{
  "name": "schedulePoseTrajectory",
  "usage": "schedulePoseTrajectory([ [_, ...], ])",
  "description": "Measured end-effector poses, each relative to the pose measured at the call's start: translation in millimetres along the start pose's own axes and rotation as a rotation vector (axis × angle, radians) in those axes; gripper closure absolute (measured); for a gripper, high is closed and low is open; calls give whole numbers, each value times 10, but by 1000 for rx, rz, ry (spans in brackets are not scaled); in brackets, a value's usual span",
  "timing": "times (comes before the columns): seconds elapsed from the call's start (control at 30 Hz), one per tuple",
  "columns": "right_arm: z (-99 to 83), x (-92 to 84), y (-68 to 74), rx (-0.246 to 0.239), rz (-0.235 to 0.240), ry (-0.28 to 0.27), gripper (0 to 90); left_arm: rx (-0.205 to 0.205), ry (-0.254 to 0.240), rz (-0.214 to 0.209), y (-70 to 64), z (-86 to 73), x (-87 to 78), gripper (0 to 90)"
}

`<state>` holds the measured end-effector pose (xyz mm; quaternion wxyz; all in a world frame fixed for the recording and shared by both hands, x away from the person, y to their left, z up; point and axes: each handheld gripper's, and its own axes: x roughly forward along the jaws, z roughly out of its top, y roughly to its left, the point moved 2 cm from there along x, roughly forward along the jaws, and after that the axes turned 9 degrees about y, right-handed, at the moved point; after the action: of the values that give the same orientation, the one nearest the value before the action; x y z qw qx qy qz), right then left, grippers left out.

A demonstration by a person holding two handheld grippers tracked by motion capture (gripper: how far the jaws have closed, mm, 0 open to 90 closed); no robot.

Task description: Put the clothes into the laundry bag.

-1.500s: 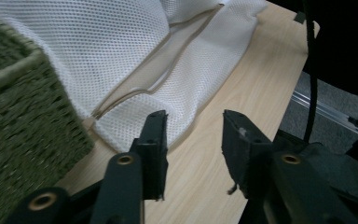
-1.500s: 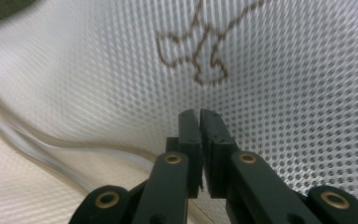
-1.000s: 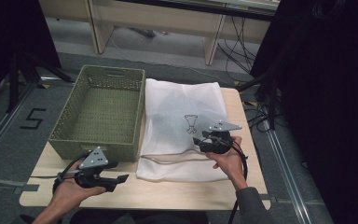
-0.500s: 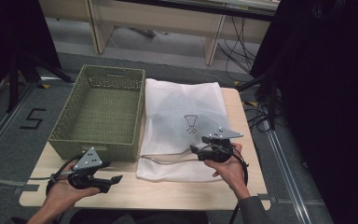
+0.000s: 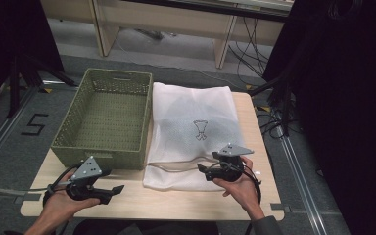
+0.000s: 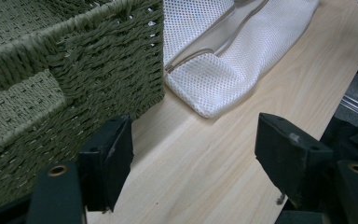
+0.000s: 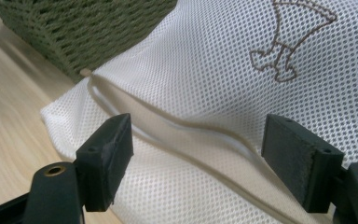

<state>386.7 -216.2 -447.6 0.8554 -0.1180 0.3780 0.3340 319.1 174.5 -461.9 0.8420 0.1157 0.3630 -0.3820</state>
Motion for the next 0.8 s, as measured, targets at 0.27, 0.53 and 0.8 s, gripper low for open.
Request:
schedulePoseTrajectory([
  [0.27,-108,-42,62,-2,-4,-2,252,-21,-11,-19,-50,-43,-15,222],
  [0.53,-289,-130,136,4,6,33,240,-33,-29,-19,-81,-98,-53,189],
  [0.8,-439,-205,213,37,5,35,231,-41,-22,-13,-152,-166,-97,184],
])
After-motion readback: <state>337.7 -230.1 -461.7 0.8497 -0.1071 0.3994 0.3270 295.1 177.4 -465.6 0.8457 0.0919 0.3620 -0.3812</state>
